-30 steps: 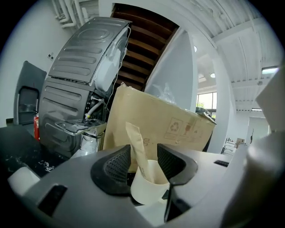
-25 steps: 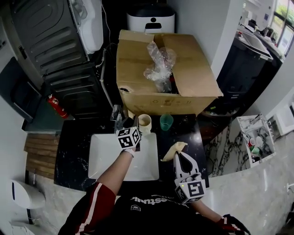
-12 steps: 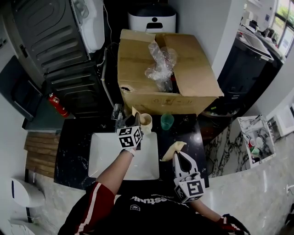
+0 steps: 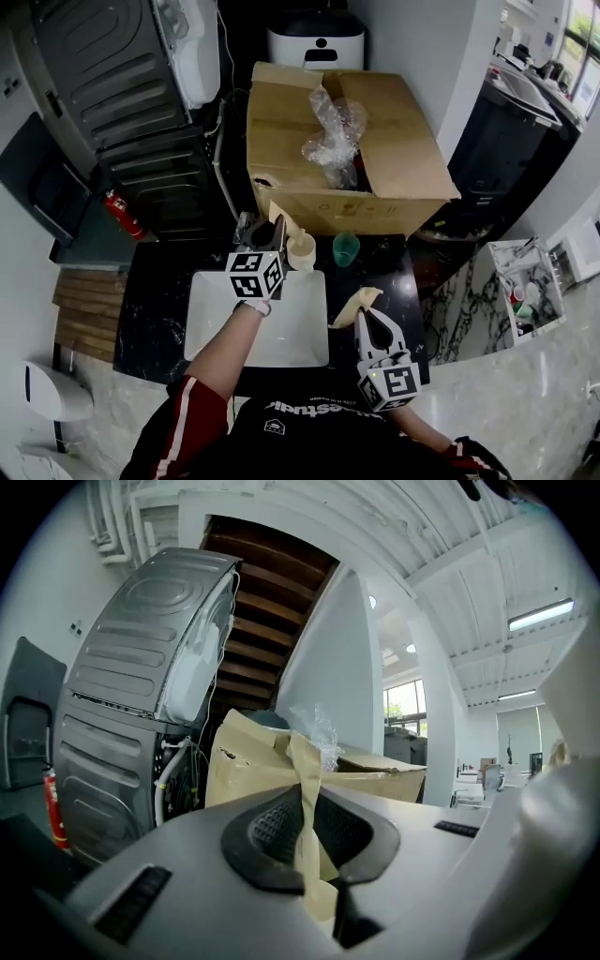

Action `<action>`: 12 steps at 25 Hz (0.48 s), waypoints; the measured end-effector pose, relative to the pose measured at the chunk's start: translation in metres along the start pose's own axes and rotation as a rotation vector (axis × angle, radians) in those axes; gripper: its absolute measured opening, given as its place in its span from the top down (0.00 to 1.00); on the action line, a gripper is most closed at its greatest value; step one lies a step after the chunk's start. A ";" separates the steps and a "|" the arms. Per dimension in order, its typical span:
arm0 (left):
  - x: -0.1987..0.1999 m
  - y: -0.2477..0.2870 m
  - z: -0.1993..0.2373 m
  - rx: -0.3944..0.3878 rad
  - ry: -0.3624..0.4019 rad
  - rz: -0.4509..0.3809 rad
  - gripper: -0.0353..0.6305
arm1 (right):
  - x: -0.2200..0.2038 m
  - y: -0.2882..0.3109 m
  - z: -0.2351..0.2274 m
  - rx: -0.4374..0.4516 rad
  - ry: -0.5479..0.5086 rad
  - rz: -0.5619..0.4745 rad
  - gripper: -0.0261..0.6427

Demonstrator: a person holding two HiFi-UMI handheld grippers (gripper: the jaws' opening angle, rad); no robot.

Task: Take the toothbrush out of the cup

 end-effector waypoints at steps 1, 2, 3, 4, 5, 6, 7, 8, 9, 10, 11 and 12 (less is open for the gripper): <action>0.002 -0.003 -0.001 -0.004 -0.001 -0.001 0.89 | 0.000 0.000 0.000 -0.001 -0.006 0.005 0.91; 0.004 -0.007 -0.003 -0.007 -0.003 -0.002 0.89 | 0.000 0.000 0.001 -0.001 -0.009 0.008 0.91; 0.006 -0.012 -0.006 -0.011 -0.006 -0.003 0.89 | 0.000 0.000 0.001 0.000 -0.010 0.008 0.91; 0.009 -0.018 -0.008 -0.017 -0.008 -0.005 0.89 | 0.000 0.001 0.001 0.002 -0.012 0.007 0.91; 0.011 -0.026 -0.011 -0.024 -0.009 -0.007 0.89 | 0.001 0.001 0.001 0.003 -0.013 0.006 0.91; 0.013 -0.035 -0.014 -0.032 -0.007 -0.009 0.89 | 0.001 0.002 0.002 0.004 -0.014 0.005 0.91; 0.015 -0.045 -0.016 -0.039 -0.006 -0.011 0.89 | 0.001 0.002 0.002 0.004 -0.015 0.006 0.91; 0.017 -0.057 -0.019 -0.043 -0.006 -0.012 0.89 | 0.000 0.002 0.002 0.005 -0.016 0.007 0.91; 0.018 -0.068 -0.021 -0.045 -0.009 -0.012 0.89 | 0.000 0.002 0.001 0.006 -0.016 0.008 0.91; 0.019 -0.080 -0.023 -0.046 -0.013 -0.011 0.89 | 0.001 0.002 0.001 0.006 -0.015 0.009 0.91; 0.020 -0.092 -0.024 -0.048 -0.015 -0.011 0.89 | 0.001 0.002 0.000 0.005 -0.014 0.010 0.91; 0.021 -0.103 -0.026 -0.052 -0.014 -0.012 0.89 | 0.001 0.003 0.000 0.003 -0.014 0.011 0.91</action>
Point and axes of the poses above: the fingertips, and each gripper's own axes: y forward along the fingers, z to its left, x out of its top, the point moved 1 cm from there along -y, backward along the fingers, and after that the axes turned 13 degrees about -z, right-handed, at the moved point
